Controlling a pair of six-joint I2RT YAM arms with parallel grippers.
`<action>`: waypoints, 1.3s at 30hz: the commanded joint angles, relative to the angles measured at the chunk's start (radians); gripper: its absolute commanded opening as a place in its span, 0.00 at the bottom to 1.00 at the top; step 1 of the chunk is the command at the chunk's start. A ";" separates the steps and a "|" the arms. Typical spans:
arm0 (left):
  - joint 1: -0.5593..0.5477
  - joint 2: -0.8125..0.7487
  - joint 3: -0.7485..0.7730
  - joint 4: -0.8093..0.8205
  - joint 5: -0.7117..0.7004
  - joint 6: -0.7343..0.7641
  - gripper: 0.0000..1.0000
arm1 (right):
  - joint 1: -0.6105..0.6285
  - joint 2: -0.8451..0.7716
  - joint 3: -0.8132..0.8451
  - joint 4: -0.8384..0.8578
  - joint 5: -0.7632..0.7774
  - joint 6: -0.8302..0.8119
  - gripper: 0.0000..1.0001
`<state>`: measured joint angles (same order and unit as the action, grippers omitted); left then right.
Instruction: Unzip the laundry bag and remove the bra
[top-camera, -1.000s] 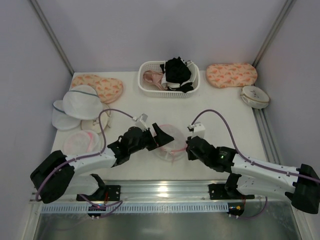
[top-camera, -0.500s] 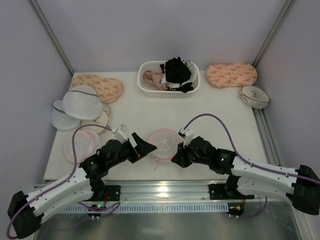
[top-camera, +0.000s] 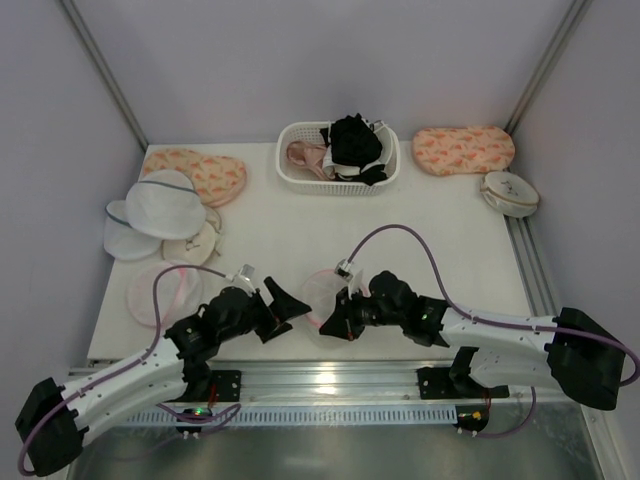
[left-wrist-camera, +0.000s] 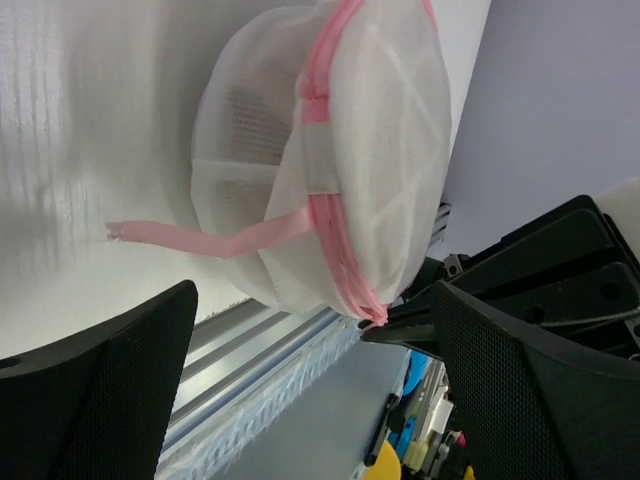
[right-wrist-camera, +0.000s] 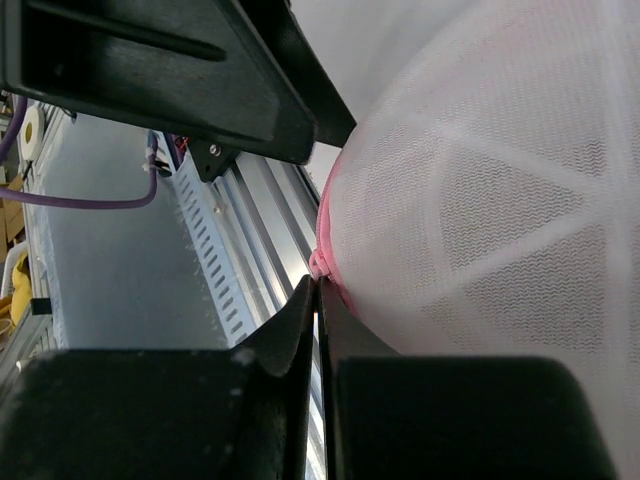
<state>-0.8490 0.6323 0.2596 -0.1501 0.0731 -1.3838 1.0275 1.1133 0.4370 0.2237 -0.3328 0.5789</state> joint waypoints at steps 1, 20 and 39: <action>-0.004 0.039 -0.054 0.208 0.011 -0.069 0.99 | 0.000 0.003 0.025 0.101 -0.023 0.001 0.04; -0.009 0.241 -0.020 0.462 -0.117 -0.080 0.00 | 0.002 -0.059 0.019 -0.056 0.041 -0.065 0.04; -0.004 0.240 0.007 0.397 -0.105 -0.011 0.00 | -0.003 -0.025 0.146 -0.687 0.557 -0.068 0.04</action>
<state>-0.8581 0.8577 0.2211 0.2443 -0.0193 -1.4319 1.0256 1.0496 0.5266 -0.3210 -0.0029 0.4618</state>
